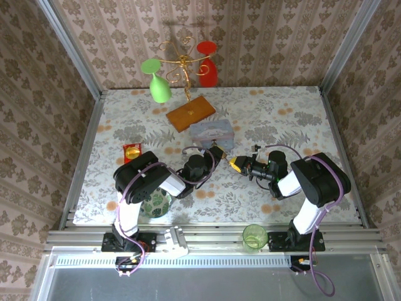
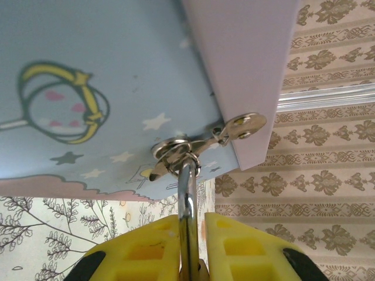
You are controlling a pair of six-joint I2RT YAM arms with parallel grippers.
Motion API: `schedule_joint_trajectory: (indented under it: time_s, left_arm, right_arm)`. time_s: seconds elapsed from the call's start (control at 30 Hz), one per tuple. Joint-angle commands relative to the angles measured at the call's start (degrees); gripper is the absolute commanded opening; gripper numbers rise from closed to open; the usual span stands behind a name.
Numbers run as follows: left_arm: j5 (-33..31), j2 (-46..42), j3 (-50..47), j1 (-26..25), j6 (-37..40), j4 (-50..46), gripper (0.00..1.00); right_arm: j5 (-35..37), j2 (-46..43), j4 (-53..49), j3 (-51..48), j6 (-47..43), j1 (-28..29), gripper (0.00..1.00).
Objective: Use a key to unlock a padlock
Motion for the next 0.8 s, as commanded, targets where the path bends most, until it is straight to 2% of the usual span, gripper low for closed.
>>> schedule_joint_trajectory:
  time_s: [0.0,0.77]
  left_arm:
    - [2.45,0.26,2.37,-1.10,-0.64,4.67,0.00]
    - [3.26,0.87,2.00,-1.38,-2.41,4.93,0.00]
  right_arm:
    - [0.79,0.62,1.59,1.32,-1.11,0.24,0.00]
    - [0.99,-0.83,1.95,2.69,-1.92,-0.11,0.00]
